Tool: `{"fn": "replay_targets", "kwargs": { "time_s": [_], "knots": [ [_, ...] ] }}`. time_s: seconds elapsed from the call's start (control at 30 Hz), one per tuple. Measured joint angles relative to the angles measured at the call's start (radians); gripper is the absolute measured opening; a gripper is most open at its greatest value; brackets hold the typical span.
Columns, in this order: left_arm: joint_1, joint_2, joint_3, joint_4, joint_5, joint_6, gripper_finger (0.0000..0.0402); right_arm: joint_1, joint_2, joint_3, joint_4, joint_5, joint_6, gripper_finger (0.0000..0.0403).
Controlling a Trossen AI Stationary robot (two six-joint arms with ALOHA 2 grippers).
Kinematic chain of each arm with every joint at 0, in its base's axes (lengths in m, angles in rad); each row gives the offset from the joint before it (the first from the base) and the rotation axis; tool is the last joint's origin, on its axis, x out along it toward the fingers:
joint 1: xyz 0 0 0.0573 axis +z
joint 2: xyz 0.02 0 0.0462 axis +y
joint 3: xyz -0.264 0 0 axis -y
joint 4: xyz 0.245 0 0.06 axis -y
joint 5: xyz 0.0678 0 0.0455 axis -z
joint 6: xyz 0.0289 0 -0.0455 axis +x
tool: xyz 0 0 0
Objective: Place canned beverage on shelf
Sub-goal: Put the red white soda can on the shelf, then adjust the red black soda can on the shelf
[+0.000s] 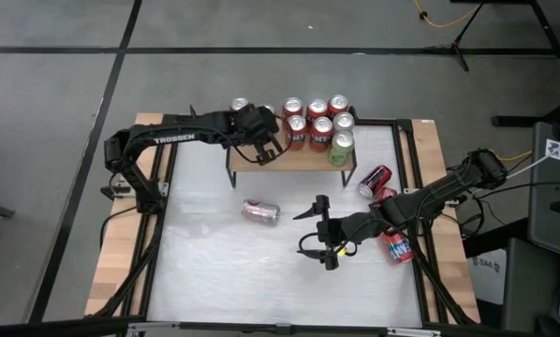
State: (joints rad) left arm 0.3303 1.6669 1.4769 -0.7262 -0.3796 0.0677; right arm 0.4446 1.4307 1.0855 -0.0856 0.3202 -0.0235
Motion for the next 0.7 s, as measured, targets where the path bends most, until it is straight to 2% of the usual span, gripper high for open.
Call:
{"fn": "replay_targets", "kwargs": {
  "time_s": [0.27,0.4,0.7],
  "knots": [
    [0.029,0.0,0.0,0.024,0.007,0.021,0.0,0.0,0.0,0.0,0.0,0.0,0.0,0.0392],
    [0.029,0.0,0.0,0.025,0.05,0.021,0.0,0.0,0.0,0.0,0.0,0.0,0.0,0.0392],
    [-0.015,0.0,0.0,0.025,0.064,0.017,0.0,0.0,0.0,0.0,0.0,0.0,0.0,0.0392]
  ]
}}
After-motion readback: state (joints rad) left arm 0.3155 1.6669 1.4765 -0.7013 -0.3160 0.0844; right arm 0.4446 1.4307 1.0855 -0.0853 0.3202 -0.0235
